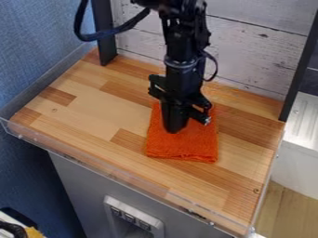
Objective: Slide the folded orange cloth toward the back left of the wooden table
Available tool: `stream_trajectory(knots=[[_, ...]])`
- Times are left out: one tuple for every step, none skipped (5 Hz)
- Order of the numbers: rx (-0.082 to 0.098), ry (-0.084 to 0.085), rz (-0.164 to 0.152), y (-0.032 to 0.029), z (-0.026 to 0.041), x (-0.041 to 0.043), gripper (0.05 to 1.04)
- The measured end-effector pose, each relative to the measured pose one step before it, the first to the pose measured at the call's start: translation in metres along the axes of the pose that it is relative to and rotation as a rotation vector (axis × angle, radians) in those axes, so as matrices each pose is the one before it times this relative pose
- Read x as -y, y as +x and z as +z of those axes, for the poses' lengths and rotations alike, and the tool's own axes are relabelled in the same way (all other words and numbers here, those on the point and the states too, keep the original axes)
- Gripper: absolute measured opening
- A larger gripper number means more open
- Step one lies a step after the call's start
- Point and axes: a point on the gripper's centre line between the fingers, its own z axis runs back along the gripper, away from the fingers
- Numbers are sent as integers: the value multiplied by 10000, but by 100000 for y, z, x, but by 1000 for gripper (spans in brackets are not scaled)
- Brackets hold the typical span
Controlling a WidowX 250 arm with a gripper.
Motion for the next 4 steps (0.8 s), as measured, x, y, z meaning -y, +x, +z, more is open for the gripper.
stream_trajectory(knots=[[31,80,66,281,-1214,-129,59],[-58,61,-75,570,-961,-72,59],[133,37,69,1105,-103,-485,59],[143,42,409,1290,23,-1650,59]])
